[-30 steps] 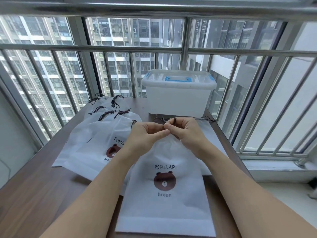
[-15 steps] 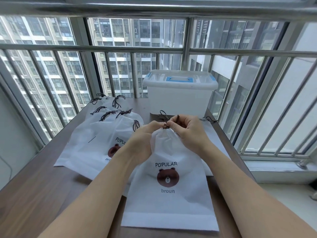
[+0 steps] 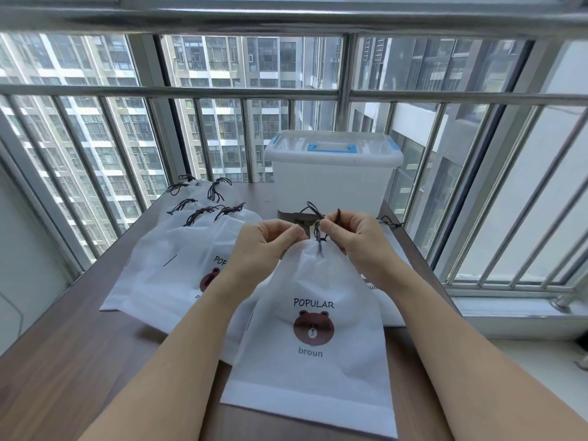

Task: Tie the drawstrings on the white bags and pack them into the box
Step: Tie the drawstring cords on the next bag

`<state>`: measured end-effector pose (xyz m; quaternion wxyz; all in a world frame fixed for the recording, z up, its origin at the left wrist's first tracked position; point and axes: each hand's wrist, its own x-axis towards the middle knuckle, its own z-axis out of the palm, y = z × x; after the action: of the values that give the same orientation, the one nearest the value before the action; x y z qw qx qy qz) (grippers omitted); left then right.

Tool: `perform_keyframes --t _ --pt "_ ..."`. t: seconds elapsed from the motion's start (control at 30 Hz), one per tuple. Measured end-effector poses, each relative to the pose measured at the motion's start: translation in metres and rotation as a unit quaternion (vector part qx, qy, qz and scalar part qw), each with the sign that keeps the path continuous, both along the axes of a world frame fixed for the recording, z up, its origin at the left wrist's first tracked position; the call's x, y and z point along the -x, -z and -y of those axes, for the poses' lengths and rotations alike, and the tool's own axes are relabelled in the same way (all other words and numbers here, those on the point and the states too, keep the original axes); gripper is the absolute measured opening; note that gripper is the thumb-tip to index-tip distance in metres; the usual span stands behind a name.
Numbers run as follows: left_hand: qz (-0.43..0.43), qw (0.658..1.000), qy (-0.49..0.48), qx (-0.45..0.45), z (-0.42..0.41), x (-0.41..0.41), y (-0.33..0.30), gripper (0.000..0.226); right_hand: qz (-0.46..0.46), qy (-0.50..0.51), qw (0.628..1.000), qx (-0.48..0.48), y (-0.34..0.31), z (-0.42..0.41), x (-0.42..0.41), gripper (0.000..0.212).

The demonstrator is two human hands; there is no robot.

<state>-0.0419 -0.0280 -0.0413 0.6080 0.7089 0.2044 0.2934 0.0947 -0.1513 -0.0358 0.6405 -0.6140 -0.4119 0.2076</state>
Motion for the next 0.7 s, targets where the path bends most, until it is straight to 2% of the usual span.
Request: perform_keyframes --t 0.07,0.17,0.27,0.33,0.57,0.7 --pt "0.003 1.0 0.019 0.024 0.003 0.001 -0.002 0.027 0.0 0.0 1.0 -0.009 0.0 0.001 0.0 0.021" --pt "-0.025 0.998 0.018 -0.057 0.01 0.001 0.0 0.041 0.015 -0.027 1.0 -0.003 0.005 -0.002 0.002 0.02" --pt "-0.034 0.993 0.008 -0.117 0.016 -0.004 0.004 0.022 0.006 -0.058 0.998 -0.003 0.008 -0.006 0.003 0.018" --pt "-0.031 0.992 -0.012 -0.119 0.015 -0.005 0.005 0.01 -0.003 -0.066 0.998 0.0 0.007 -0.006 0.004 0.018" --pt "-0.02 0.995 -0.028 -0.099 0.004 0.0 0.0 0.014 -0.024 -0.02 0.999 0.007 0.001 -0.001 0.001 0.02" --pt "-0.015 0.995 -0.051 -0.083 0.001 -0.001 0.0 0.018 -0.035 -0.034 0.999 0.015 0.004 -0.003 0.001 0.021"
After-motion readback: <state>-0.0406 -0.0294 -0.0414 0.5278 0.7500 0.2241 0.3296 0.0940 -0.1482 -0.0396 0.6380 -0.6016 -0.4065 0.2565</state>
